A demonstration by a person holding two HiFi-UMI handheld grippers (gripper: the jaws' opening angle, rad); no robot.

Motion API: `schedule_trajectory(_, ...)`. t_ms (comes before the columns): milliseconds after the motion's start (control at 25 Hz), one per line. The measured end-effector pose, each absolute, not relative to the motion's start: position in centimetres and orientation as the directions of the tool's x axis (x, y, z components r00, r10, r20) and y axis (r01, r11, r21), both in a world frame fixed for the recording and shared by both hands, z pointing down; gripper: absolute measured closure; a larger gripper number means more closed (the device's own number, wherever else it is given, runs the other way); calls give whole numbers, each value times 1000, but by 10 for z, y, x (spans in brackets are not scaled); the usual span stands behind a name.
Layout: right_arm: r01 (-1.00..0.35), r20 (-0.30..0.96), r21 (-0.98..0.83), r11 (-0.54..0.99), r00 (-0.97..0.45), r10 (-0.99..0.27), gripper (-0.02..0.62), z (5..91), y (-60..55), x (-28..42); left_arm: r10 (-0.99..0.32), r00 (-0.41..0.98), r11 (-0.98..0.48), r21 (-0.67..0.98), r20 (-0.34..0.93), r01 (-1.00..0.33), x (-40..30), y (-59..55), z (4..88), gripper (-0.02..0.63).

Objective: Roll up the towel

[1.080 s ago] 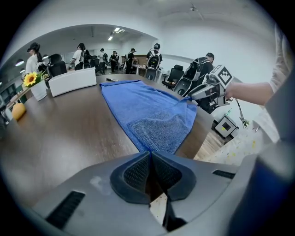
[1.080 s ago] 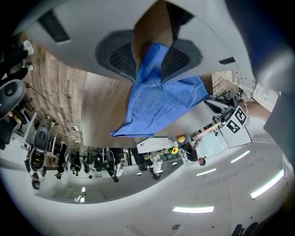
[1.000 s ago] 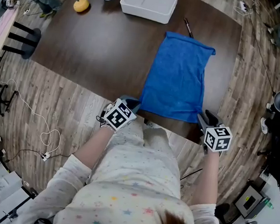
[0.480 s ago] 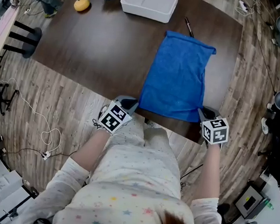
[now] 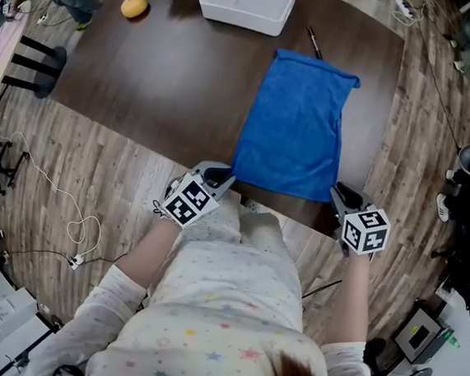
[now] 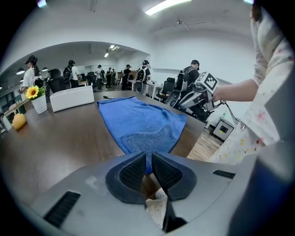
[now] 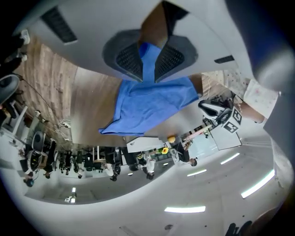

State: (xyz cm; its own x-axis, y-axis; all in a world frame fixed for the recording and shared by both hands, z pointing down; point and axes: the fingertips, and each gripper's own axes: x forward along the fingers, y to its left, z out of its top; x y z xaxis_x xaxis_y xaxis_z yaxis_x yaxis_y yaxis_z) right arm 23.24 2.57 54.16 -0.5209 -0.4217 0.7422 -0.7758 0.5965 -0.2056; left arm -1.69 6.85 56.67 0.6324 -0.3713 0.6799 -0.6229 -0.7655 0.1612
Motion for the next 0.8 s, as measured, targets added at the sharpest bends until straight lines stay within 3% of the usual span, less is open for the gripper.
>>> schedule_trajectory(160, -726, 752, -197, 659, -543, -374, 494, 553, 51, 218, -350, 664, -800, 158, 661, -579, -11, 72, 566, 579)
schedule_trajectory(320, -670, 795, -128, 732, -510, -328, 466, 571, 65, 212, -322, 682, -828, 153, 657, -539, -3, 78, 568, 519)
schedule_trajectory(560, -621, 853, -51, 782, -435, -290, 460, 589, 81, 221, -261, 639, -852, 139, 724, -505, -8, 87, 594, 494)
schedule_trajectory(800, -628, 851, 14, 778, -401, -339, 517, 592, 76, 225, -309, 625, -839, 103, 717, -533, -15, 80, 601, 504)
